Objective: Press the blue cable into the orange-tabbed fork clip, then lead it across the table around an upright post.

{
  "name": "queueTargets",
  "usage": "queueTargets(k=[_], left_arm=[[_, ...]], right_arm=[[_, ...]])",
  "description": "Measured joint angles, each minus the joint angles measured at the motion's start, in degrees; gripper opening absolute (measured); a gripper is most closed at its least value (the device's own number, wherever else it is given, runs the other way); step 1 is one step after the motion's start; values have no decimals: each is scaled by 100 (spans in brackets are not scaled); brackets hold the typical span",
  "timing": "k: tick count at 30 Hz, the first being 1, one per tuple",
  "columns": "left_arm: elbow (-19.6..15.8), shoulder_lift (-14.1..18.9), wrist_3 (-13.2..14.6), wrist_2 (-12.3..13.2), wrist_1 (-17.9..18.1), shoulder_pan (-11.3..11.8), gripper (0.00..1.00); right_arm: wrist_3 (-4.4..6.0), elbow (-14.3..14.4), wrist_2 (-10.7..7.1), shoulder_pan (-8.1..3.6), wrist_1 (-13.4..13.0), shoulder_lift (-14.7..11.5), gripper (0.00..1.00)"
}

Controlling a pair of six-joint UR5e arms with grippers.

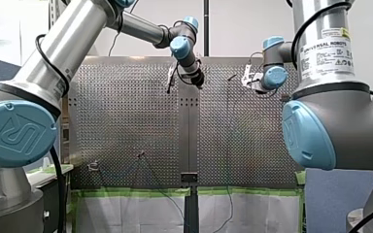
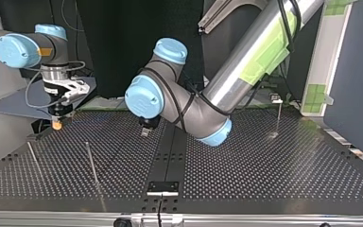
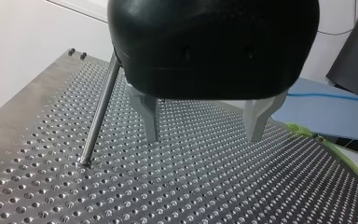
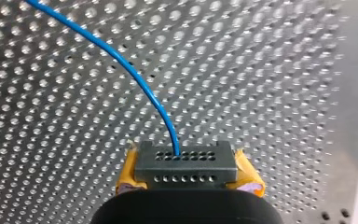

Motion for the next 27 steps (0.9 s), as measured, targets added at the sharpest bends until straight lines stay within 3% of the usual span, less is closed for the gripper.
queueTargets(k=[8,18,27], left_arm=[[0,-1,-5,0,-5,0,88],[0,20,7,8,-5,0,88],[0,302,16,76,5,-3,88]], right_arm=[[59,-85,-20,-12,412,-414,0],[62,-273,-113,-63,542,-460,0],[54,-517,-212,-64,653,-464,0]])
